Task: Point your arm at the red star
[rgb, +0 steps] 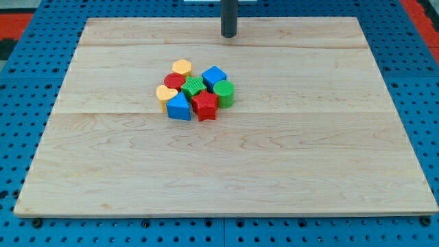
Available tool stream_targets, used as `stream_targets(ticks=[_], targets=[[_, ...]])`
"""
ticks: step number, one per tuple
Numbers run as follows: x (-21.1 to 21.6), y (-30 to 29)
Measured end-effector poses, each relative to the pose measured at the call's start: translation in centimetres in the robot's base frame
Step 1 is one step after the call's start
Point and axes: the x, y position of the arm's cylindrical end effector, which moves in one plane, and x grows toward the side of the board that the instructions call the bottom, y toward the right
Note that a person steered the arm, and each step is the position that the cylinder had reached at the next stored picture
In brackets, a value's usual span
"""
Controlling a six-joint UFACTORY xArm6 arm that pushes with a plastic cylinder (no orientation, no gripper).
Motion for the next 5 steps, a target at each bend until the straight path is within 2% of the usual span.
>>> stream_targets(ticks=[5], targets=[[1.2, 0.0]])
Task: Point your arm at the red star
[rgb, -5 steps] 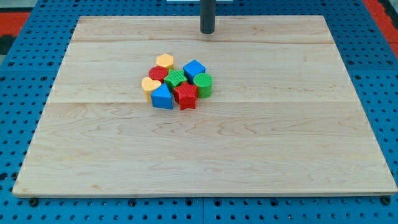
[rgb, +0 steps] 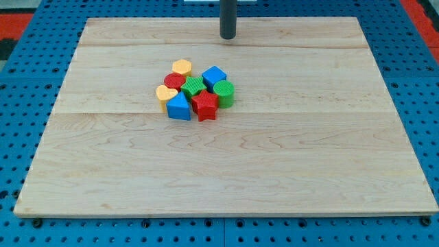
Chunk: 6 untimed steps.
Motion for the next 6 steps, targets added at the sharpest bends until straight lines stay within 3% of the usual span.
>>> stream_targets(ticks=[2, 3, 4, 6], targets=[[14.1, 6.2], [21.4, 5.1], [21.2, -1.1], [15.8, -1.6]])
